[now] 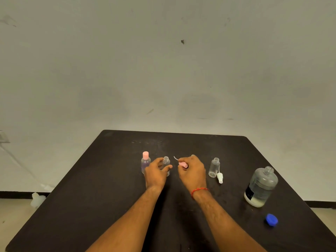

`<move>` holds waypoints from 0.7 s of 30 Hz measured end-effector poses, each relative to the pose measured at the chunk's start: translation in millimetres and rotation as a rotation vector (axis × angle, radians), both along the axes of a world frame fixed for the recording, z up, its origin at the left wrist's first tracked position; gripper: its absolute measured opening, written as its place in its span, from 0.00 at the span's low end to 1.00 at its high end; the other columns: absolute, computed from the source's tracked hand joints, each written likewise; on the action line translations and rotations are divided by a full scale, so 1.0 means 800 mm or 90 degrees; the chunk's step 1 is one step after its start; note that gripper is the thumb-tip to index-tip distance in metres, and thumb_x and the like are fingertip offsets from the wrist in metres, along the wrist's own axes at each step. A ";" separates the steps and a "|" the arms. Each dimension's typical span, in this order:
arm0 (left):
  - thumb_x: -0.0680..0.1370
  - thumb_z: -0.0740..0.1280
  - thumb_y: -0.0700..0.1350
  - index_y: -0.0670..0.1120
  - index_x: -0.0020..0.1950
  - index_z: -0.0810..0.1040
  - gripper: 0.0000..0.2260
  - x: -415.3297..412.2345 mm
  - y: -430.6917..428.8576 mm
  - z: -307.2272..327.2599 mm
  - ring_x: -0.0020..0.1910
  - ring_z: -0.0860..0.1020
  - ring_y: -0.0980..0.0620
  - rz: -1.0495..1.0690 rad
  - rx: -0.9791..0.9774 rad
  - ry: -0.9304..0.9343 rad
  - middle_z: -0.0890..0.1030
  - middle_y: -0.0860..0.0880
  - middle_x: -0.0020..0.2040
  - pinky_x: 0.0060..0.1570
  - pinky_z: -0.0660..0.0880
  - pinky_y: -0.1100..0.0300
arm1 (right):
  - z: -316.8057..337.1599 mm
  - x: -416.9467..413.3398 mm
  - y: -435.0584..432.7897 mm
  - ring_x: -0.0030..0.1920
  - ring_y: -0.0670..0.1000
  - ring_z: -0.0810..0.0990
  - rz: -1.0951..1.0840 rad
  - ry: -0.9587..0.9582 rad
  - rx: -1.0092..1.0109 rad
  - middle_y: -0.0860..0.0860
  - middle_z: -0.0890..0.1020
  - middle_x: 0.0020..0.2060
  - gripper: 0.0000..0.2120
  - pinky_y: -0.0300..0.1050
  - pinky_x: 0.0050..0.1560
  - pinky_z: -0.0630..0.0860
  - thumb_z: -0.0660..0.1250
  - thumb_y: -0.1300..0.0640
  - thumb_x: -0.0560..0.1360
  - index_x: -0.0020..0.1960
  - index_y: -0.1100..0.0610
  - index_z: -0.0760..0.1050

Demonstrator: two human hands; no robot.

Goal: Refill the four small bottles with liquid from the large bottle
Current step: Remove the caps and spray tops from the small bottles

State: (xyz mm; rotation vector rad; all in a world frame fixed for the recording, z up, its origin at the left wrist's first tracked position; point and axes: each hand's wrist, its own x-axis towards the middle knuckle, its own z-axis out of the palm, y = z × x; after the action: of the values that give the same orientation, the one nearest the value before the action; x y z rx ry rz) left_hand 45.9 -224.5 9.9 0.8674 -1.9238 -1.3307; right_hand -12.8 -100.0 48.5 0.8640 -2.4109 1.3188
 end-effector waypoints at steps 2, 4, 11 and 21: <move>0.75 0.76 0.43 0.45 0.65 0.80 0.19 -0.002 -0.001 -0.002 0.56 0.81 0.56 -0.003 0.003 0.000 0.85 0.49 0.58 0.55 0.74 0.68 | -0.016 0.004 -0.003 0.44 0.39 0.76 0.000 -0.009 0.002 0.47 0.81 0.45 0.09 0.18 0.46 0.63 0.69 0.63 0.73 0.50 0.54 0.84; 0.75 0.76 0.43 0.44 0.67 0.79 0.20 -0.006 -0.003 -0.003 0.58 0.82 0.54 -0.011 -0.010 -0.004 0.84 0.48 0.59 0.55 0.74 0.67 | -0.031 0.004 -0.005 0.45 0.40 0.78 0.009 -0.025 0.014 0.46 0.80 0.46 0.09 0.19 0.45 0.65 0.68 0.62 0.75 0.51 0.53 0.84; 0.75 0.76 0.45 0.46 0.69 0.78 0.23 -0.020 -0.010 -0.005 0.61 0.81 0.52 -0.025 -0.015 -0.011 0.84 0.48 0.61 0.56 0.75 0.65 | -0.061 -0.001 -0.009 0.44 0.50 0.80 0.021 0.009 0.113 0.49 0.78 0.48 0.08 0.45 0.48 0.79 0.66 0.60 0.77 0.52 0.54 0.82; 0.74 0.77 0.46 0.46 0.64 0.81 0.19 -0.025 -0.014 -0.028 0.59 0.82 0.53 -0.035 -0.022 -0.013 0.85 0.49 0.58 0.57 0.76 0.64 | -0.075 -0.011 -0.019 0.41 0.52 0.77 0.024 0.049 0.201 0.51 0.74 0.46 0.05 0.48 0.41 0.78 0.66 0.59 0.76 0.49 0.57 0.80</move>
State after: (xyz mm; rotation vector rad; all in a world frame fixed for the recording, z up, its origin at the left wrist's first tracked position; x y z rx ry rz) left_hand 25.9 -235.8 -12.8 0.8197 -1.9936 -1.3203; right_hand -21.2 -115.3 -11.2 1.0230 -2.5916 0.9093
